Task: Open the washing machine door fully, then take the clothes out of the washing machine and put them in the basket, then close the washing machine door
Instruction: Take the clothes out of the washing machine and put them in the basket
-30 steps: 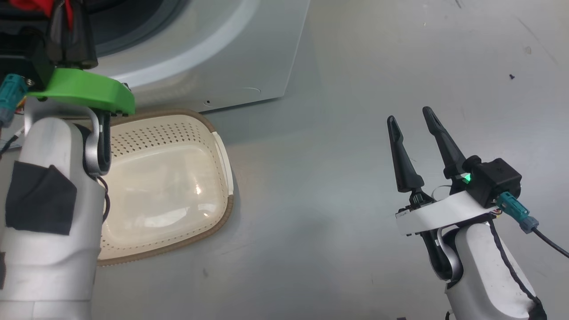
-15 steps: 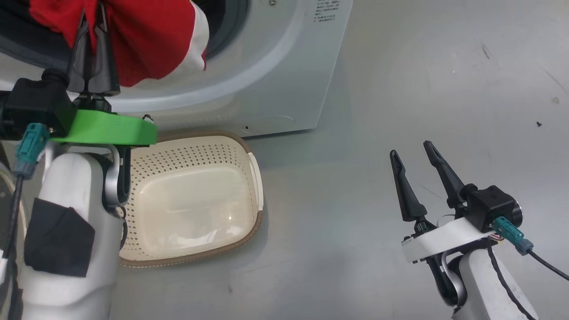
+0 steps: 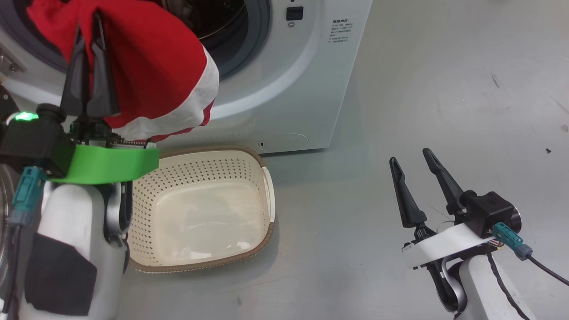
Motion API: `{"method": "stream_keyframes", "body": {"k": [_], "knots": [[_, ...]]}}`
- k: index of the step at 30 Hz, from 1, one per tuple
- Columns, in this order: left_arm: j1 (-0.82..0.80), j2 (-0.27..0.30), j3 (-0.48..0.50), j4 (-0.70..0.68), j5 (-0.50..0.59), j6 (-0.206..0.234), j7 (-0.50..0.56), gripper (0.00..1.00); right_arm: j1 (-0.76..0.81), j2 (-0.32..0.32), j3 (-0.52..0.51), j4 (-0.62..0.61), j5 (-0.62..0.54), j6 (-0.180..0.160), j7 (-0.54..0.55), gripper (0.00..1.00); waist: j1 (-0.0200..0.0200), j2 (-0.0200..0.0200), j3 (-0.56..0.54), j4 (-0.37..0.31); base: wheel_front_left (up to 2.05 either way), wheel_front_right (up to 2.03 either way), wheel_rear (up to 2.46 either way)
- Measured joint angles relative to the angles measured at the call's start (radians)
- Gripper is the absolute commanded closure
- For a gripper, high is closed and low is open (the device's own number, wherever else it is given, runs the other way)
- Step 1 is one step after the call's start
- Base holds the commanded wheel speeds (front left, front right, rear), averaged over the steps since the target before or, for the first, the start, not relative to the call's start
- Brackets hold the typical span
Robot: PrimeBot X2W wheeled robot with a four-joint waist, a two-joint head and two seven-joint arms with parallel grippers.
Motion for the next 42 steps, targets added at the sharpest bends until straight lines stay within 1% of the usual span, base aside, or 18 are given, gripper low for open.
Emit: {"method": "stream_keyframes", "body": {"k": [7, 13, 20, 30, 37, 42], "knots": [[0.119, -0.007, -0.021, 0.008, -0.008, 0.009, 0.000, 1.00, 0.005, 0.001, -0.007, -0.014, 0.000, 0.000, 0.000, 0.00, 0.0000, 0.0000, 0.009, 0.002, 0.00, 0.00, 0.00], [0.195, -0.010, -0.049, 0.072, -0.010, 0.009, 0.017, 1.00, 0.005, 0.001, -0.012, -0.029, -0.007, 0.003, 0.000, 0.00, 0.0000, 0.0000, 0.031, 0.009, 0.00, 0.00, 0.00], [0.229, -0.011, -0.051, 0.159, -0.031, 0.009, 0.034, 1.00, 0.000, 0.001, 0.006, -0.040, -0.007, 0.008, 0.000, 0.00, 0.0000, 0.0000, 0.067, 0.005, 0.00, 0.00, 0.00], [0.218, -0.008, -0.046, 0.310, -0.043, 0.007, 0.073, 1.00, -0.032, 0.002, 0.029, -0.063, -0.007, 0.008, 0.000, 0.00, 0.0000, 0.0000, 0.157, -0.035, 0.00, 0.00, 0.00], [0.110, 0.004, -0.020, 0.439, -0.065, -0.011, 0.116, 1.00, -0.079, 0.003, 0.048, -0.085, 0.006, 0.009, 0.000, 0.00, 0.0001, 0.0000, 0.248, -0.081, 0.00, 0.00, 0.00], [0.057, 0.023, 0.000, 0.525, -0.072, -0.014, 0.144, 1.00, -0.112, 0.003, 0.066, -0.098, 0.026, 0.009, 0.000, 0.00, 0.0001, 0.0000, 0.303, -0.114, 0.00, 0.00, 0.00]]}}
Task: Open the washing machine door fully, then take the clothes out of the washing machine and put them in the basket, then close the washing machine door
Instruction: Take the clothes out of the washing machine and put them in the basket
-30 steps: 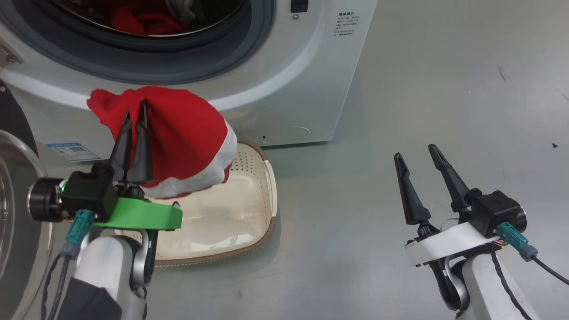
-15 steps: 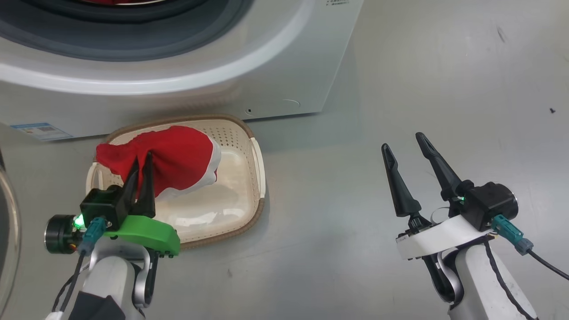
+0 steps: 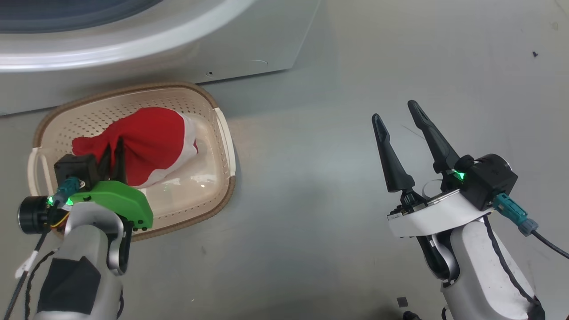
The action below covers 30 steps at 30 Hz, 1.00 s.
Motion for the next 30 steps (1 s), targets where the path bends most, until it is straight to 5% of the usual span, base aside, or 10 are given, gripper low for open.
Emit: {"method": "stream_keyframes", "body": {"k": [20, 21, 24, 25, 30], "knots": [[-0.130, 0.006, 0.037, 0.283, -0.060, -0.032, 0.042, 1.00, -0.055, 0.001, 0.011, -0.006, 0.038, 0.000, 0.000, 0.00, 0.0000, 0.0000, 0.122, -0.073, 0.00, 0.00, 0.00], [-0.137, 0.006, 0.037, 0.289, -0.060, -0.032, 0.040, 0.93, -0.059, 0.001, 0.011, -0.005, 0.038, 0.000, 0.000, 0.00, 0.0000, 0.0000, 0.123, -0.073, 0.00, 0.00, 0.00], [-0.160, 0.006, 0.037, 0.312, -0.060, -0.040, 0.028, 0.08, -0.064, 0.001, 0.009, -0.001, 0.038, 0.000, 0.000, 0.00, 0.0000, 0.0000, 0.122, -0.070, 0.00, 0.00, 0.00], [-0.164, 0.005, 0.036, 0.319, -0.060, -0.040, 0.021, 0.00, -0.065, 0.001, 0.008, 0.002, 0.038, 0.000, 0.000, 0.00, 0.0000, 0.0000, 0.119, -0.069, 0.00, 0.00, 0.00], [-0.177, -0.001, 0.034, 0.342, -0.059, -0.041, -0.025, 0.00, -0.065, 0.001, 0.001, 0.010, 0.036, 0.000, 0.000, 0.00, 0.0000, 0.0000, 0.102, -0.060, 0.00, 0.00, 0.00]]}}
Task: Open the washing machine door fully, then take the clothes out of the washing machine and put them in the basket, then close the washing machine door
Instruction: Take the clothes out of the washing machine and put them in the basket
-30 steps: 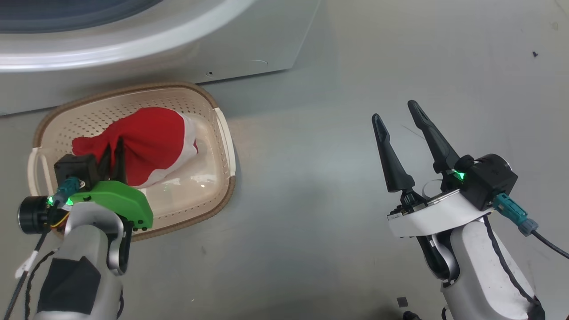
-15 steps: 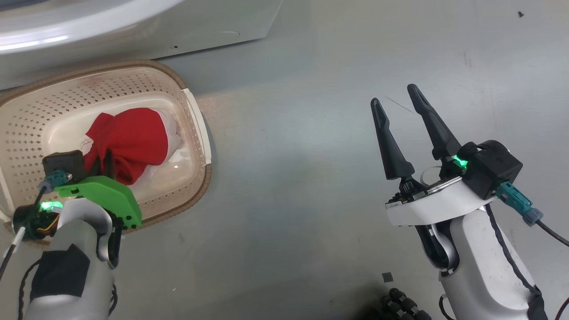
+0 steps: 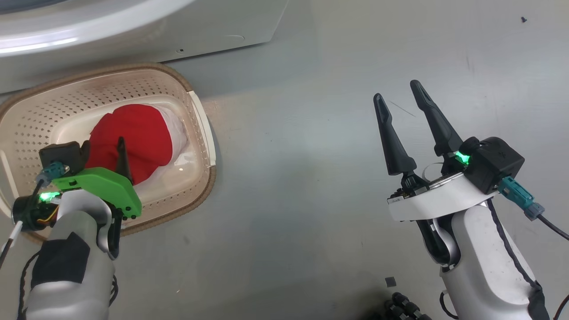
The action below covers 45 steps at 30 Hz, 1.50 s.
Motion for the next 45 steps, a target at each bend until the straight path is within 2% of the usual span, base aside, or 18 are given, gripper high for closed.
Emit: {"method": "stream_keyframes", "body": {"k": [8, 16, 22, 29, 45], "knots": [[-0.001, -0.021, -0.011, 0.019, 0.001, -0.021, -0.085, 0.00, 0.000, 0.000, -0.013, 0.021, -0.008, 0.000, 0.000, 0.00, 0.0000, 0.0000, -0.048, 0.018, 0.00, 0.00, 0.00], [0.000, -0.043, -0.033, -0.023, 0.010, -0.050, -0.114, 0.00, 0.010, 0.000, -0.046, 0.045, -0.030, 0.000, 0.000, 0.00, 0.0000, 0.0000, -0.112, 0.048, 0.00, 0.00, 0.00], [0.003, -0.054, -0.055, -0.104, 0.030, -0.061, -0.119, 0.00, 0.030, 0.000, -0.062, 0.058, -0.051, 0.000, 0.000, 0.00, 0.0000, 0.0000, -0.167, 0.079, 0.00, 0.00, 0.00], [0.011, -0.058, -0.066, -0.270, 0.072, -0.061, -0.119, 0.00, 0.061, 0.000, -0.080, 0.074, -0.060, 0.000, 0.000, 0.00, 0.0000, 0.0000, -0.225, 0.112, 0.00, 0.00, 0.00], [0.212, -0.062, -0.094, -0.506, 0.106, -0.058, -0.119, 0.00, 0.147, 0.001, -0.115, 0.092, -0.066, 0.000, 0.000, 0.00, 0.0000, 0.0000, -0.394, 0.178, 0.00, 0.00, 0.00]]}}
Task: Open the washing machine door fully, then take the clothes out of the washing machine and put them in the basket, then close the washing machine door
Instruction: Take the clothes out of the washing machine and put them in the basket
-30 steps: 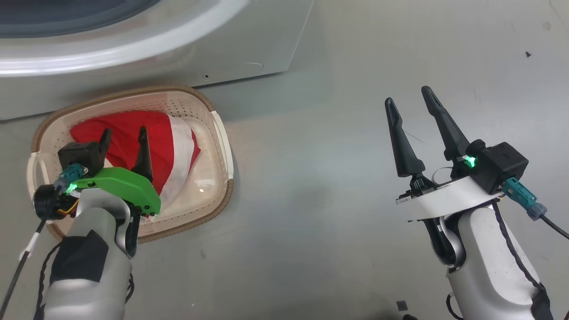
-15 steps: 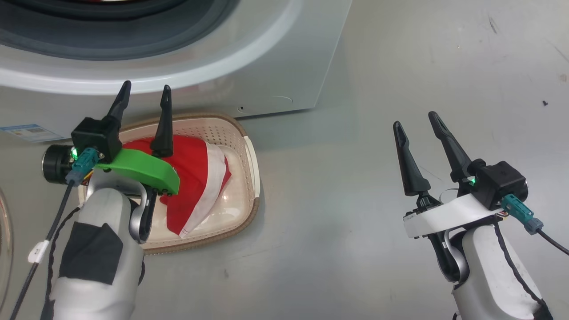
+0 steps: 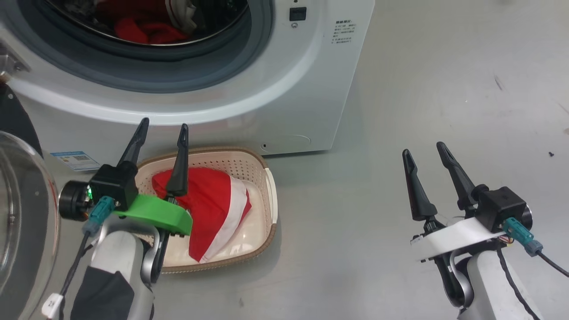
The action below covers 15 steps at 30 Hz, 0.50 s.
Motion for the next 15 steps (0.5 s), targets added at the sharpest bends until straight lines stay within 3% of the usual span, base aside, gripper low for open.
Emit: {"method": "stream_keyframes", "body": {"k": [15], "knots": [[0.261, 0.001, 0.014, -0.102, 0.004, 0.052, 0.000, 0.00, 0.124, 0.002, -0.013, 0.010, -0.002, 0.000, 0.000, 0.00, 0.0000, 0.0000, -0.151, 0.049, 0.00, 0.00, 0.00]]}}
